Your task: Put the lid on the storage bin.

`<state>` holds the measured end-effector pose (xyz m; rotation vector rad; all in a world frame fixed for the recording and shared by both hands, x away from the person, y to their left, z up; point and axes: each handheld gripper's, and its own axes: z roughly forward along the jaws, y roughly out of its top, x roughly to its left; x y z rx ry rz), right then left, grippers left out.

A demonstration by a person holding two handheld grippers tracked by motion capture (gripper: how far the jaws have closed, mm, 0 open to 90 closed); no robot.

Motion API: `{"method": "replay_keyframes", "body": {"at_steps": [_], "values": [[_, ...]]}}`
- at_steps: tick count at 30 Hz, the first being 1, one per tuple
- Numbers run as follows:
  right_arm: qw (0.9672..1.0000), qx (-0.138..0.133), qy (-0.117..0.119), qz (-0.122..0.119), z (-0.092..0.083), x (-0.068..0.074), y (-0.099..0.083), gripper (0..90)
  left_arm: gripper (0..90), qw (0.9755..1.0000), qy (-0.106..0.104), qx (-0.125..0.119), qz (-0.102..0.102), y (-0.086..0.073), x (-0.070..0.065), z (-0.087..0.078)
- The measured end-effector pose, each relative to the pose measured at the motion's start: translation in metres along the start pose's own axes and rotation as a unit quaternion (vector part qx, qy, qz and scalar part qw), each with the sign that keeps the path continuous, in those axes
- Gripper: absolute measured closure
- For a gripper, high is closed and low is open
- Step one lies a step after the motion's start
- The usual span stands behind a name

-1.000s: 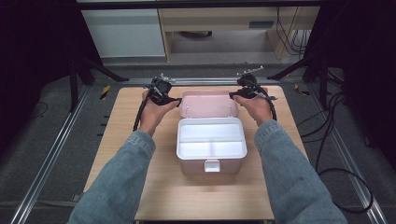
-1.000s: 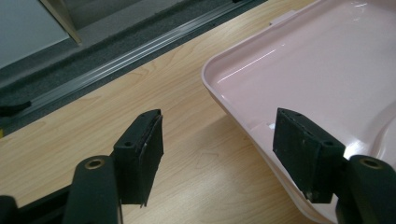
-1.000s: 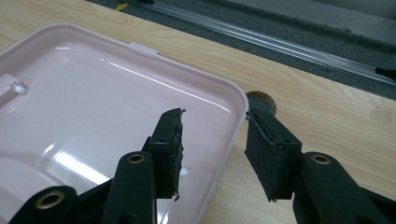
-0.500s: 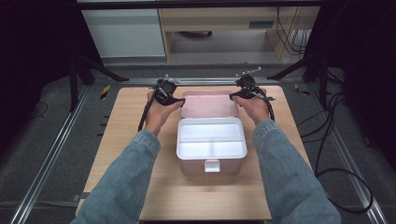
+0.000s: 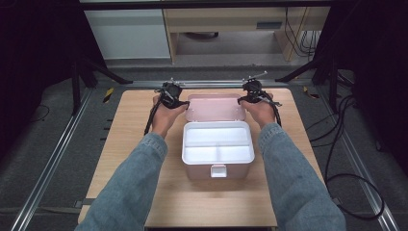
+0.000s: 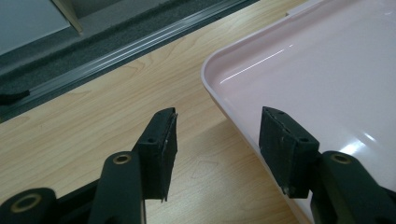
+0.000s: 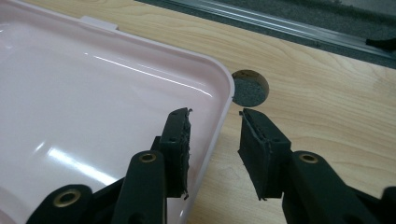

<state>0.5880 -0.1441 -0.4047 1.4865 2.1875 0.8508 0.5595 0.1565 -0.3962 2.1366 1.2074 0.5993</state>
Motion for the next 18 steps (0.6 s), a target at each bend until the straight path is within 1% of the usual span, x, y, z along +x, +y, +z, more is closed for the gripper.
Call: {"method": "replay_keyframes", "body": {"at_steps": [4,5,8,10,11,12,14,16,18], "values": [[1.0,0.004,0.0,0.001,0.004,0.001,-0.003,64.3,50.3,1.0,0.003,-0.001,-0.004,0.0,-0.002,0.004],[1.0,0.006,0.003,0.004,0.005,0.0,-0.004,65.1,50.6,1.0,0.001,0.0,-0.006,0.0,-0.002,0.006],[0.9999,0.009,0.006,0.012,0.009,-0.001,-0.008,70.0,50.8,1.0,0.0,0.004,-0.007,0.0,-0.004,0.01],[0.9998,0.006,0.012,0.016,0.009,0.0,-0.009,75.0,50.9,1.0,-0.001,0.005,-0.008,-0.001,-0.005,0.013],[0.9998,0.004,0.013,0.015,0.008,0.001,-0.009,75.7,50.9,0.9999,-0.001,0.006,-0.009,-0.001,-0.005,0.014],[0.9999,0.001,0.009,0.012,0.008,0.002,-0.008,76.2,50.8,0.9999,-0.001,0.006,-0.011,-0.001,-0.005,0.014],[0.9999,-0.001,0.008,0.014,0.007,0.002,-0.008,77.0,50.5,0.9999,0.0,0.004,-0.015,-0.001,-0.005,0.015],[0.9998,-0.005,0.007,0.017,0.005,0.002,-0.007,78.0,48.0,0.9997,0.005,-0.001,-0.024,0.0,-0.004,0.014],[0.9998,-0.011,0.004,0.016,0.003,0.004,-0.006,78.7,47.8,0.9997,0.006,-0.006,-0.024,0.0,-0.004,0.014]]}}
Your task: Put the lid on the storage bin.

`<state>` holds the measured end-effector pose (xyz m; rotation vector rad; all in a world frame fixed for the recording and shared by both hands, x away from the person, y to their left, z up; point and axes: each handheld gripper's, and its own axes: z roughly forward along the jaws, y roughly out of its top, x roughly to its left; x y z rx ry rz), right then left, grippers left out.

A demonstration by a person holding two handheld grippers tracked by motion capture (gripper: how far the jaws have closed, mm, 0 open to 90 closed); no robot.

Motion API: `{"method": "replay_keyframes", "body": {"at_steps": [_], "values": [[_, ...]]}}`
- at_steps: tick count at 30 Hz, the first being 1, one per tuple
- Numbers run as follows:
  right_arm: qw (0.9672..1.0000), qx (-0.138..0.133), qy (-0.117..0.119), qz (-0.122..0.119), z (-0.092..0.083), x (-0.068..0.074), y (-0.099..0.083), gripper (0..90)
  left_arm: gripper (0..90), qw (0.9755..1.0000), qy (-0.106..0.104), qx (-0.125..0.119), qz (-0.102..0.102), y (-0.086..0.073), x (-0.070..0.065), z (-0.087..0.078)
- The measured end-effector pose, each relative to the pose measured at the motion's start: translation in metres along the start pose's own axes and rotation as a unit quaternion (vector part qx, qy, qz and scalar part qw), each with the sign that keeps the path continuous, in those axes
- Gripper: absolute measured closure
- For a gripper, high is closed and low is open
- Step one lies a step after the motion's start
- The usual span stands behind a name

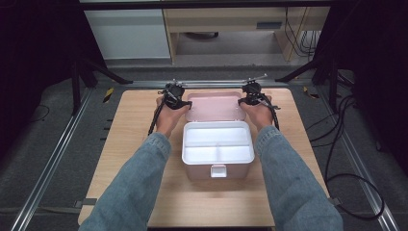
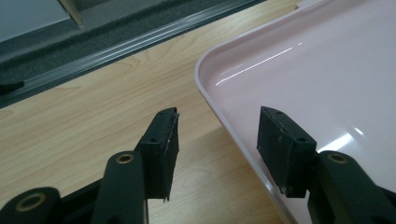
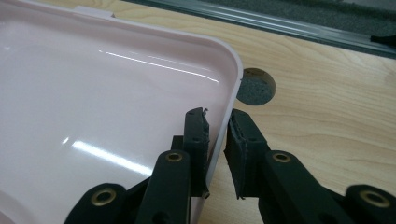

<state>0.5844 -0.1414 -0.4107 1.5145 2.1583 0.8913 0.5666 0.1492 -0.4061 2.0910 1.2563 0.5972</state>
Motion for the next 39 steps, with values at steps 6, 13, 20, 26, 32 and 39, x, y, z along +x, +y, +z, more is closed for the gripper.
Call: {"method": "replay_keyframes", "body": {"at_steps": [6,13,20,26,32,39], "values": [[0.9998,-0.018,-0.007,0.003,-0.006,0.002,0.003,80.5,48.5,1.0,0.003,-0.007,-0.006,0.001,0.001,-0.002],[0.9993,-0.036,-0.011,0.005,-0.013,0.004,0.006,82.0,64.1,0.9997,-0.021,-0.012,-0.01,0.005,0.0,-0.006],[0.9988,-0.047,-0.006,0.01,-0.018,0.003,0.009,82.4,71.5,0.9993,-0.028,-0.01,-0.023,0.011,0.003,-0.008],[0.998,-0.061,-0.011,0.009,-0.028,0.002,0.011,82.3,75.0,0.9991,-0.02,-0.027,-0.024,0.019,-0.001,-0.02],[0.9963,-0.084,-0.012,0.008,-0.044,0.002,0.013,82.6,78.3,0.9987,-0.014,-0.042,-0.025,0.026,-0.006,-0.036],[0.9946,-0.102,-0.018,-0.003,-0.06,0.005,0.017,83.4,80.3,0.9977,-0.01,-0.061,-0.028,0.032,-0.009,-0.05]]}}
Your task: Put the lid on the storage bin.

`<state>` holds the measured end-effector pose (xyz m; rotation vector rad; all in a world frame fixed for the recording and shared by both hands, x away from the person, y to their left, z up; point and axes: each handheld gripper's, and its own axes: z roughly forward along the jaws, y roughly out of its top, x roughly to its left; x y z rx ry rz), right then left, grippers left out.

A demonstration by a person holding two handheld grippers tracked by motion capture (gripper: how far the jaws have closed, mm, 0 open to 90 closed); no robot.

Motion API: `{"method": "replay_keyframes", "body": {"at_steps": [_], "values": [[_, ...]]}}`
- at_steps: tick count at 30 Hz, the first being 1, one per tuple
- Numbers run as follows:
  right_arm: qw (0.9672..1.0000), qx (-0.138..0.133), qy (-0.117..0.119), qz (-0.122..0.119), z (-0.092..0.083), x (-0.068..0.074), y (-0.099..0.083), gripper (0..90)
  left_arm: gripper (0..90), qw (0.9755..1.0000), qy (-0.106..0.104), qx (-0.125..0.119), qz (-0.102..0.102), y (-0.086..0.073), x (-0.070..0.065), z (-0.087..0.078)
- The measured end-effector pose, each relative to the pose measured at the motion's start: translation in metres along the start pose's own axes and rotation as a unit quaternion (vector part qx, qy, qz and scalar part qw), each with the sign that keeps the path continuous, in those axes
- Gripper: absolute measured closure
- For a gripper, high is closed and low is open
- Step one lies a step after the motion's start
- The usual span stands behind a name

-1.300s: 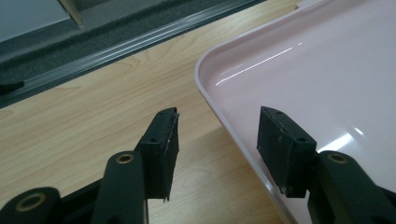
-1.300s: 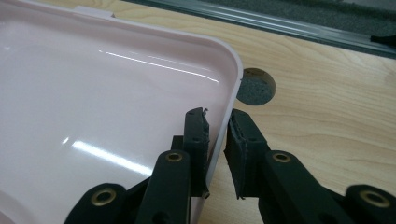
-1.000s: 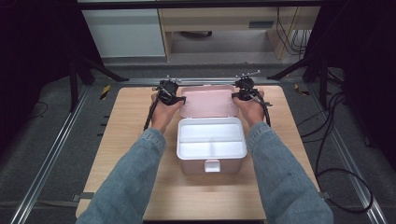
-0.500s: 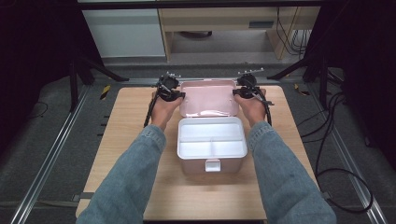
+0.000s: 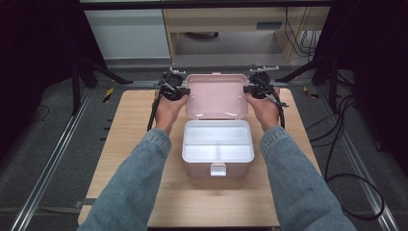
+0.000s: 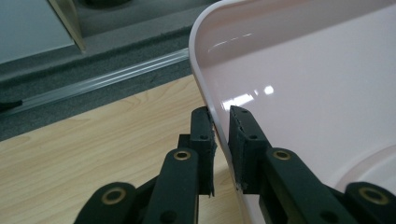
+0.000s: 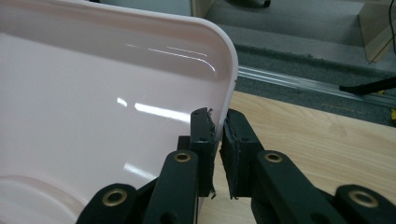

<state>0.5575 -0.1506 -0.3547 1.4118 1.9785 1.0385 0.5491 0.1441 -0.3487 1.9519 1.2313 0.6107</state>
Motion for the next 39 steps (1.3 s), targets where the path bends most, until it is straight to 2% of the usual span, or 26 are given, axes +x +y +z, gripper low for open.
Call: {"method": "replay_keyframes", "body": {"at_steps": [6,11,18,22,26,28,30,32,37,38,39], "values": [[0.9999,-0.016,-0.006,-0.003,-0.009,0.002,0.009,84.6,81.7,0.9999,0.0,-0.015,-0.007,0.006,0.002,-0.008],[0.9997,-0.022,-0.007,-0.012,-0.015,0.005,0.012,84.7,81.8,0.9998,-0.003,-0.017,-0.002,0.007,0.002,-0.016],[0.9992,-0.035,-0.007,-0.02,-0.031,0.009,0.01,83.8,82.6,0.9997,0.001,-0.024,0.005,0.007,-0.006,-0.032],[0.9987,-0.049,-0.003,-0.016,-0.04,0.009,0.011,75.2,83.0,0.9995,0.001,-0.03,0.006,0.006,-0.009,-0.038],[0.9984,-0.055,-0.001,-0.011,-0.044,0.009,0.014,72.1,83.4,0.9994,-0.001,-0.034,0.006,0.005,-0.011,-0.044],[0.9986,-0.053,-0.001,-0.008,-0.044,0.008,0.015,73.7,83.7,0.9993,-0.002,-0.036,0.007,0.005,-0.012,-0.046],[0.9986,-0.053,0.005,-0.009,-0.044,0.009,0.016,79.2,83.9,0.9992,-0.003,-0.038,0.007,0.004,-0.013,-0.048],[0.9984,-0.054,-0.003,-0.014,-0.046,0.011,0.016,84.6,83.8,0.9992,-0.003,-0.04,0.008,0.003,-0.013,-0.05],[0.997,-0.075,-0.005,-0.017,-0.058,0.016,0.01,86.1,82.4,0.9985,-0.005,-0.054,0.009,-0.004,-0.016,-0.058],[0.9965,-0.082,-0.005,-0.017,-0.061,0.017,0.007,86.2,80.1,0.998,-0.007,-0.062,0.011,-0.007,-0.017,-0.06],[0.9958,-0.089,-0.004,-0.018,-0.065,0.019,0.004,86.3,74.0,0.9978,-0.006,-0.066,0.009,-0.01,-0.018,-0.064]]}}
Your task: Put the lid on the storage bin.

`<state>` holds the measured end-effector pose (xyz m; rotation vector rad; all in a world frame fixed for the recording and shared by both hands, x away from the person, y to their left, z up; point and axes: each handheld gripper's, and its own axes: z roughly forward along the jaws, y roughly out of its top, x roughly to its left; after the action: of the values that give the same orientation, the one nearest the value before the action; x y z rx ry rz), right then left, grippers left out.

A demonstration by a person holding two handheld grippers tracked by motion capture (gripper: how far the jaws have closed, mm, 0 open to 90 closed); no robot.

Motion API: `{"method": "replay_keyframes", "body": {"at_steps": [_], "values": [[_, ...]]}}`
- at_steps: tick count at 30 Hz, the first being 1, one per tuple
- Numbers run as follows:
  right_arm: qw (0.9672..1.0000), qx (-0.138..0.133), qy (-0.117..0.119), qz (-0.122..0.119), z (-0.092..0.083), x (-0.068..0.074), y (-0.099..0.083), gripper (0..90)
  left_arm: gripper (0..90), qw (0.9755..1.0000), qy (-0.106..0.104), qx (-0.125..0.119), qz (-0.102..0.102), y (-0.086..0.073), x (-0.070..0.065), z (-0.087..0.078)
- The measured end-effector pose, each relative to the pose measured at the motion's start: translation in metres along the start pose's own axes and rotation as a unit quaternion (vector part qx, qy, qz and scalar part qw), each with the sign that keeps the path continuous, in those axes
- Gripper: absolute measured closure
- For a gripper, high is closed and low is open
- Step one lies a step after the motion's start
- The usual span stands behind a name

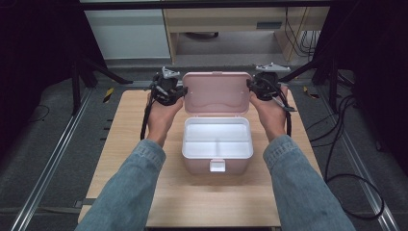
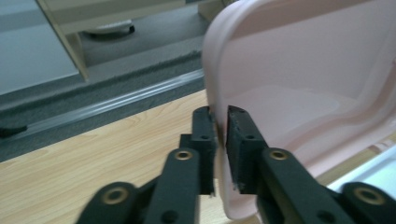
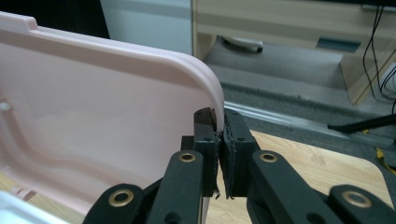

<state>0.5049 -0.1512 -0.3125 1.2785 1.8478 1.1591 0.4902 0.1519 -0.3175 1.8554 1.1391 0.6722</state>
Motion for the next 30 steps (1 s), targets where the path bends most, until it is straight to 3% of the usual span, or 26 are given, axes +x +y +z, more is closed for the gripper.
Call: {"method": "replay_keyframes", "body": {"at_steps": [6,10,17,24,30], "values": [[0.9994,-0.032,-0.002,-0.015,-0.026,0.009,-0.014,86.3,58.4,0.9999,-0.004,-0.013,0.008,-0.032,-0.001,-0.033],[0.9987,-0.042,-0.002,-0.031,-0.042,0.015,-0.023,85.7,57.2,0.9999,-0.004,-0.011,0.002,-0.056,0.007,-0.047],[0.9981,-0.043,0.006,-0.043,-0.066,0.023,-0.044,83.6,53.8,0.9998,0.012,0.0,-0.015,-0.09,0.026,-0.057],[0.998,-0.033,0.038,-0.037,-0.082,0.024,-0.069,79.1,50.7,0.9995,0.019,0.02,-0.014,-0.121,0.031,-0.06],[0.9965,-0.001,0.082,-0.012,-0.091,0.021,-0.094,73.1,48.8,0.9992,0.021,0.03,-0.018,-0.141,0.035,-0.06]]}}
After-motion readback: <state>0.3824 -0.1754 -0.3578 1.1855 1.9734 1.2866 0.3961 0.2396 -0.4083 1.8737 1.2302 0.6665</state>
